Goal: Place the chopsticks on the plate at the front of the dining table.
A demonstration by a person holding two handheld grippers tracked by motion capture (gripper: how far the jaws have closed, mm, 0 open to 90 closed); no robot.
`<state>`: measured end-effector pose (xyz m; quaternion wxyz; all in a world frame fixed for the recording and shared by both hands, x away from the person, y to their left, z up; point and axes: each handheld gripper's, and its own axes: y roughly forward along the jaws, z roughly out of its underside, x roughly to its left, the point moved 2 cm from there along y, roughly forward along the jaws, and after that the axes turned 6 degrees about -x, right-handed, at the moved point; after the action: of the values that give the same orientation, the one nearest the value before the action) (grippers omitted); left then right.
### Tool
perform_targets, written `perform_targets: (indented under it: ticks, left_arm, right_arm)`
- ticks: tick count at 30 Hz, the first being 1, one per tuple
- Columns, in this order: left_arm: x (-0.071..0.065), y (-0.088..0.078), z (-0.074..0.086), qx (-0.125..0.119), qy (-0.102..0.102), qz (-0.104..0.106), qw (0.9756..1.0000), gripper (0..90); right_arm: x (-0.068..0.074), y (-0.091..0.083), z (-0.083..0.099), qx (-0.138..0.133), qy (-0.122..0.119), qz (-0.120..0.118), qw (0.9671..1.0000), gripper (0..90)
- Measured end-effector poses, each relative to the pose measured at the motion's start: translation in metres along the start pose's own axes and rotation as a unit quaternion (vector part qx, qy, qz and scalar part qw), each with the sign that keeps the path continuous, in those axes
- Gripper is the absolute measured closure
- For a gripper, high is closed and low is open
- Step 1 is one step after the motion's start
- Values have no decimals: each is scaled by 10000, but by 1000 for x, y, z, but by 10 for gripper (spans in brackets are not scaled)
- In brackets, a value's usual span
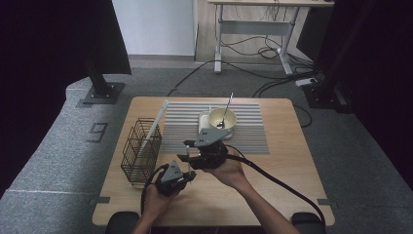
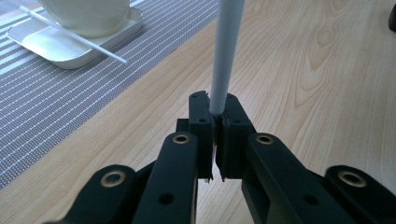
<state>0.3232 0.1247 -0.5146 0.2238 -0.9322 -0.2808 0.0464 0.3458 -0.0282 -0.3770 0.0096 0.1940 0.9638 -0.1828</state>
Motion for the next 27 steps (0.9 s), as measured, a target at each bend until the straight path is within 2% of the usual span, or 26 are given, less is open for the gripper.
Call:
perform_targets:
  ticks: [2,3,6,15,21,23,27]
  left_arm:
    - [0,0,0,8,12,-7,10000,855]
    - [0,0,0,13,28,-17,10000,855]
    - [0,-1,0,11,33,-53,10000,855]
    - [1,-4,0,-65,19,-149,9999,855]
    - [1,-5,-1,-128,3,-174,9998,855]
    - [1,-5,-1,-140,4,-178,9997,855]
    - [1,-6,-1,-198,8,-210,9996,855]
  right_arm:
    - [0,1,1,32,-5,62,10000,444]
    - [-1,3,3,60,-6,182,9998,405]
    - [-6,2,4,66,20,380,9993,376]
    - [-28,-14,15,-14,192,885,9959,344]
    - [-47,-23,30,29,418,1230,9915,329]
    - [-50,-24,33,35,466,1268,9908,327]
    - [-65,-28,49,126,668,1446,9872,317]
